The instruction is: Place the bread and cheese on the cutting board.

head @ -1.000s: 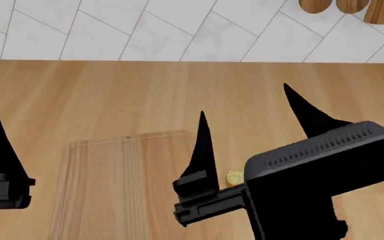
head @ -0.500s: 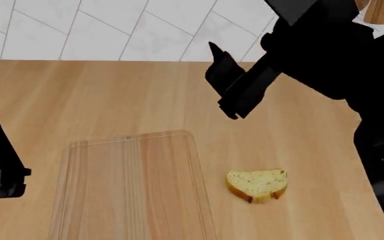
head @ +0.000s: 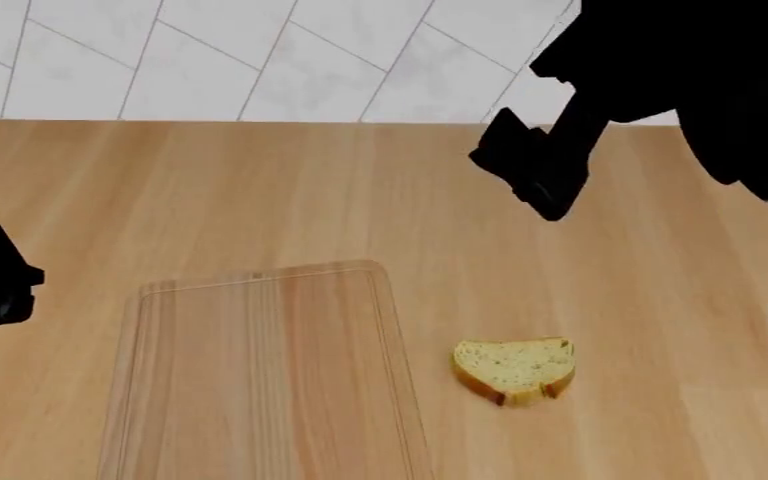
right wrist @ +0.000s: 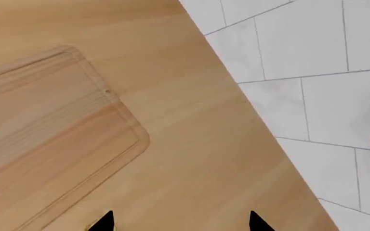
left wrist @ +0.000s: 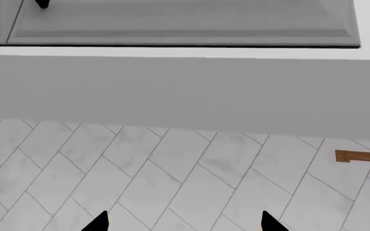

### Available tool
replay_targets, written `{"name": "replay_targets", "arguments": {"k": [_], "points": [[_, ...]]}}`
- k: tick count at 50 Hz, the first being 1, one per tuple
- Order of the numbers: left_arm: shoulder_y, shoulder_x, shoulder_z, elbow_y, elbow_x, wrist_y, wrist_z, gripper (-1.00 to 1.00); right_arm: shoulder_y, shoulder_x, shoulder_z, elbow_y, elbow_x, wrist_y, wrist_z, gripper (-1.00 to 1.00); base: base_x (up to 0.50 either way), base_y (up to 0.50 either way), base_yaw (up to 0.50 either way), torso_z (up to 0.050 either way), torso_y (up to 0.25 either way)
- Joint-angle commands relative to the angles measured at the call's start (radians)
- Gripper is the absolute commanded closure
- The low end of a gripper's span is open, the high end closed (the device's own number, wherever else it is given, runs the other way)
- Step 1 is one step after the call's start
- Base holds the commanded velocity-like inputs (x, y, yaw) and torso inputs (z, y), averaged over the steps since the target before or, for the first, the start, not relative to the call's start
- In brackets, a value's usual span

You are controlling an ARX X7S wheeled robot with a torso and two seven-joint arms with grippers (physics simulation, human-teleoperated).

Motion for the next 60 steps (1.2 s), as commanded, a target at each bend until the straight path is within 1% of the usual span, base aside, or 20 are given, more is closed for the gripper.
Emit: {"name": "replay_targets", "arguments": {"k": [1, 7, 11, 15, 17, 20, 22, 29, 33, 36, 41, 49, 55, 60], "points": [[-0.035, 0.022, -0.019, -0.006, 0.011, -0.073, -0.001, -1.00, 0.030, -0.105, -0.081, 0.316, -0.050, -0.168, -0.167, -1.00, 0.00, 0.00, 0.00, 0.000, 0.000], [-0.048, 0.022, -0.008, 0.003, 0.007, -0.094, -0.009, -1.00, -0.013, -0.106, -0.092, 0.313, -0.050, -0.187, -0.172, -1.00, 0.00, 0.00, 0.00, 0.000, 0.000], [-0.056, 0.021, 0.001, 0.004, 0.009, -0.102, -0.014, -1.00, -0.017, -0.128, -0.093, 0.366, -0.050, -0.232, -0.182, -1.00, 0.00, 0.00, 0.00, 0.000, 0.000], [-0.058, 0.015, 0.004, -0.002, 0.007, -0.091, -0.012, -1.00, -0.018, -0.121, -0.093, 0.337, -0.045, -0.222, -0.188, -1.00, 0.00, 0.00, 0.00, 0.000, 0.000], [-0.053, 0.014, 0.007, -0.008, 0.008, -0.082, -0.012, -1.00, -0.026, -0.135, -0.096, 0.370, -0.046, -0.247, -0.193, -1.00, 0.00, 0.00, 0.00, 0.000, 0.000], [-0.058, 0.010, 0.010, -0.013, 0.008, -0.080, -0.011, -1.00, -0.016, -0.199, -0.095, 0.520, -0.050, -0.340, -0.199, -1.00, 0.00, 0.00, 0.00, 0.000, 0.000], [-0.058, 0.009, 0.008, -0.021, 0.006, -0.072, -0.012, -1.00, -0.021, -0.221, -0.094, 0.563, -0.054, -0.376, -0.199, -1.00, 0.00, 0.00, 0.00, 0.000, 0.000], [-0.061, 0.004, 0.017, -0.013, 0.006, -0.080, -0.017, -1.00, -0.061, -0.222, -0.084, 0.553, -0.057, -0.383, -0.202, -1.00, 0.00, 0.00, 0.00, 0.000, 0.000], [-0.061, 0.004, 0.026, -0.012, 0.007, -0.082, -0.022, -1.00, -0.087, -0.191, -0.097, 0.465, -0.060, -0.324, -0.215, -1.00, 0.00, 0.00, 0.00, 0.000, 0.000], [-0.058, 0.004, 0.035, -0.014, 0.007, -0.081, -0.022, -1.00, -0.095, -0.177, -0.096, 0.439, -0.056, -0.311, -0.214, -1.00, 0.00, 0.00, 0.00, 0.000, 0.000], [-0.058, 0.001, 0.033, -0.012, 0.001, -0.082, -0.025, -1.00, -0.157, -0.137, -0.095, 0.331, -0.043, -0.260, -0.193, -1.00, 0.00, 0.00, 0.00, 0.000, 0.000], [-0.062, -0.003, 0.043, -0.015, 0.000, -0.083, -0.030, -1.00, -0.187, -0.148, -0.114, 0.385, -0.055, -0.288, -0.197, -1.00, 0.00, 0.00, 0.00, 0.000, 0.000], [-0.069, -0.002, 0.052, -0.017, 0.000, -0.088, -0.035, -1.00, -0.156, -0.210, -0.127, 0.557, -0.074, -0.391, -0.207, -1.00, 0.00, 0.00, 0.00, 0.000, 0.000], [-0.077, -0.009, 0.051, 0.000, -0.001, -0.108, -0.041, -1.00, -0.169, -0.218, -0.112, 0.566, -0.082, -0.399, -0.198, -1.00, 0.00, 0.00, 0.00, 0.000, 0.000]]}}
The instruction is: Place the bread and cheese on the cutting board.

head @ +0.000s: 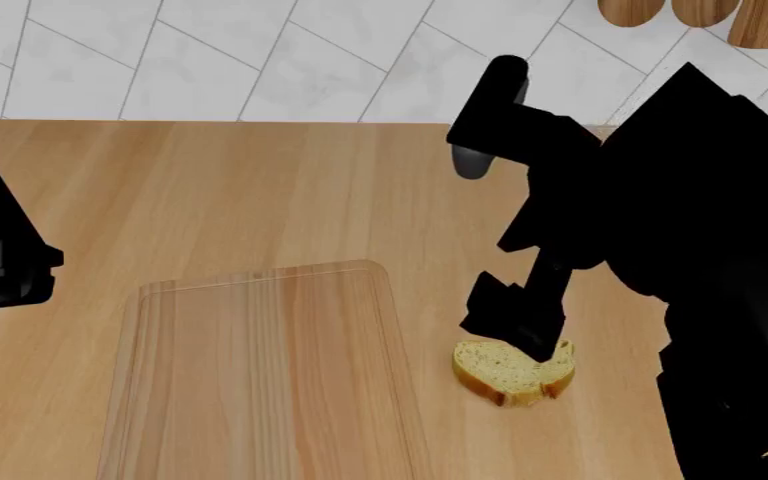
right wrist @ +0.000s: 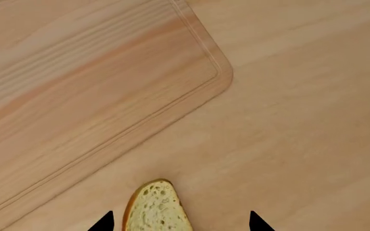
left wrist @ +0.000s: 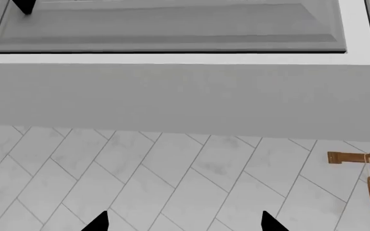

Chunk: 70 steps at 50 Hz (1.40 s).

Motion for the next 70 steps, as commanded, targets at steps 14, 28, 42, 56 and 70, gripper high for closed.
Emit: {"name": "replay_targets", "arguments": {"k": [14, 28, 42, 56, 70], "points": [[-0.032, 0.011, -0.001, -0.007, 0.013, -0.069, 0.002, -1.00, -0.047, -0.080, 0.077, 0.159, -0.088, -0.096, -0.043, -1.00, 0.00, 0.00, 0.00, 0.000, 0.000], [-0.032, -0.001, 0.007, -0.002, 0.014, -0.078, -0.007, -1.00, -0.096, -0.079, 0.118, 0.159, -0.125, -0.102, -0.028, -1.00, 0.00, 0.00, 0.00, 0.000, 0.000], [-0.034, -0.005, 0.022, -0.036, 0.015, -0.052, -0.008, -1.00, -0.144, -0.071, 0.162, 0.159, -0.137, -0.123, 0.028, -1.00, 0.00, 0.00, 0.00, 0.000, 0.000], [-0.044, -0.011, 0.031, -0.005, 0.005, -0.081, -0.017, -1.00, -0.178, -0.071, 0.165, 0.159, -0.148, -0.128, 0.025, -1.00, 0.00, 0.00, 0.00, 0.000, 0.000], [-0.044, -0.015, 0.040, -0.019, -0.001, -0.071, -0.020, -1.00, -0.205, -0.063, 0.157, 0.159, -0.157, -0.128, 0.031, -1.00, 0.00, 0.00, 0.00, 0.000, 0.000]]}}
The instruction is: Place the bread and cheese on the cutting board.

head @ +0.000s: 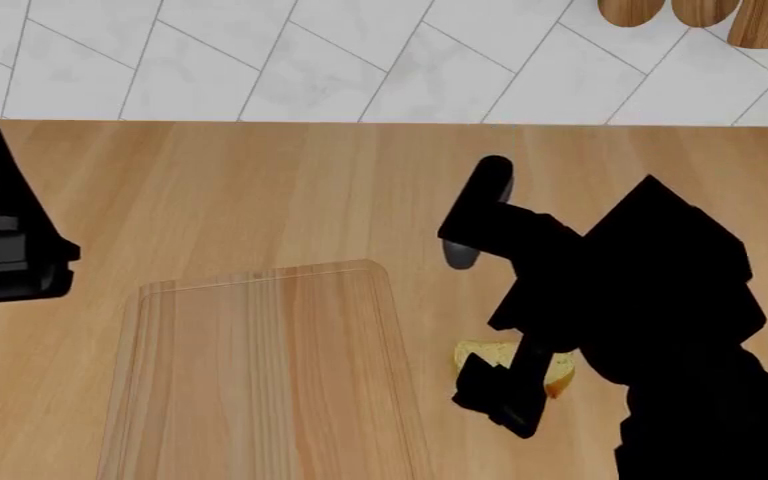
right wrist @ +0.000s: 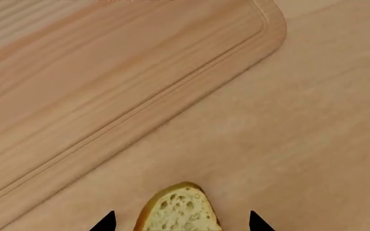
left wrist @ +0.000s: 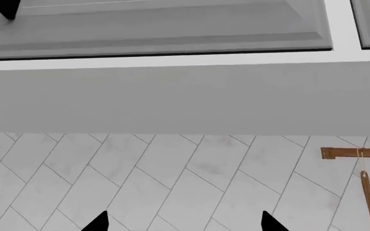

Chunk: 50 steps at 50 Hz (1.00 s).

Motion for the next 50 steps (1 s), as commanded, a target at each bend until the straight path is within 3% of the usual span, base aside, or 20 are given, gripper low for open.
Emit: {"name": "replay_targets", "arguments": {"k": [1, 12, 13, 27, 43, 50], "points": [[0.002, 0.020, -0.010, -0.031, 0.014, -0.018, 0.019, -1.00, -0.039, -0.021, 0.006, 0.078, -0.018, -0.044, -0.021, -1.00, 0.00, 0.00, 0.00, 0.000, 0.000], [-0.001, 0.015, 0.000, -0.033, 0.017, -0.019, 0.014, -1.00, -0.072, -0.023, 0.008, 0.078, -0.012, -0.039, -0.046, -1.00, 0.00, 0.00, 0.00, 0.000, 0.000], [-0.001, 0.014, 0.001, -0.033, 0.017, -0.019, 0.013, -1.00, -0.072, -0.022, 0.009, 0.078, -0.012, -0.039, -0.041, 1.00, 0.00, 0.00, 0.00, 0.000, 0.000], [-0.003, 0.012, 0.008, -0.031, 0.011, -0.023, 0.006, -1.00, -0.066, -0.018, 0.012, 0.078, -0.014, -0.047, -0.037, 1.00, 0.00, 0.00, 0.00, 0.000, 0.000], [0.013, 0.003, -0.023, -0.015, -0.020, -0.002, 0.003, -1.00, 0.051, 0.001, -0.010, 0.070, -0.031, -0.069, -0.045, 1.00, 0.00, 0.00, 0.00, 0.000, 0.000], [0.029, -0.005, -0.054, 0.012, -0.045, 0.004, 0.002, -1.00, 0.033, 0.110, -0.008, -0.304, -0.033, 0.162, -0.052, 1.00, 0.00, 0.00, 0.00, 0.000, 0.000]]}}
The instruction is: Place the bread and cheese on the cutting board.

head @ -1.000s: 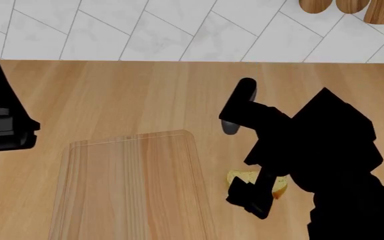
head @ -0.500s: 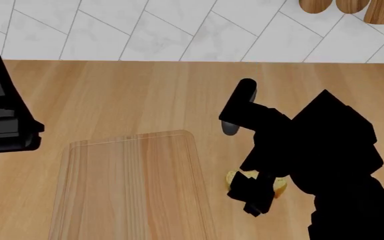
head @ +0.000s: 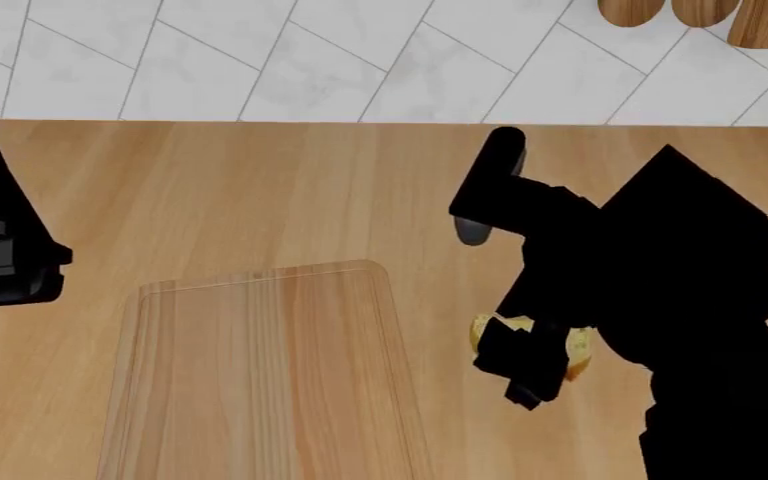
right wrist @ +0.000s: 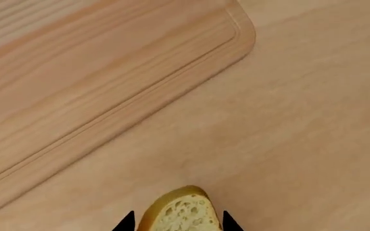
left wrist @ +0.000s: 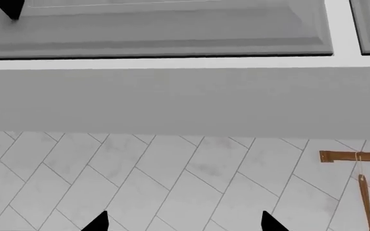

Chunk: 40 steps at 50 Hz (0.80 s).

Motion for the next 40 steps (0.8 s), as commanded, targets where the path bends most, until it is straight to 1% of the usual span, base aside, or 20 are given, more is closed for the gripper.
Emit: {"name": "replay_targets", "arguments": {"k": [1, 7, 16, 28, 33, 37, 38, 40], "points": [[0.027, 0.014, -0.052, 0.000, -0.012, -0.003, 0.022, -1.00, 0.005, 0.067, 0.007, -0.229, -0.026, 0.131, -0.050, 1.00, 0.00, 0.00, 0.00, 0.000, 0.000], [0.040, 0.010, -0.067, -0.005, -0.026, 0.015, 0.026, -1.00, 0.027, 0.090, 0.005, -0.342, -0.032, 0.200, -0.057, 1.00, 0.00, 0.00, 0.00, 0.000, 0.000], [0.067, 0.007, -0.099, -0.025, -0.050, 0.062, 0.030, -1.00, 0.066, 0.031, -0.002, -0.350, -0.032, 0.190, -0.060, 1.00, 0.00, 0.00, 0.00, 0.000, 0.000], [0.131, -0.014, -0.186, -0.042, -0.124, 0.163, 0.063, -1.00, 0.157, -0.147, -0.018, -0.176, -0.031, 0.097, -0.057, 1.00, 0.00, 0.00, 0.00, 0.000, 0.000], [0.148, -0.016, -0.206, -0.048, -0.145, 0.189, 0.070, -1.00, 0.166, -0.181, -0.025, -0.154, -0.027, 0.088, -0.056, 1.00, 0.00, 0.00, 0.00, 0.000, 0.000], [0.165, -0.016, -0.216, -0.055, -0.154, 0.210, 0.075, -1.00, 0.179, -0.226, -0.032, -0.069, -0.024, 0.031, -0.051, 1.00, 0.00, 0.00, 0.00, 0.000, 0.000], [0.168, -0.016, -0.218, -0.055, -0.155, 0.213, 0.075, -1.00, 0.184, -0.242, -0.037, -0.031, -0.020, 0.006, -0.048, 1.00, 0.00, 0.00, 0.00, 0.000, 0.000], [0.171, -0.017, -0.222, -0.054, -0.159, 0.215, 0.075, -1.00, 0.190, -0.247, -0.077, -0.023, 0.027, -0.004, -0.034, 1.00, 0.00, 0.00, 0.00, 0.000, 0.000]]}}
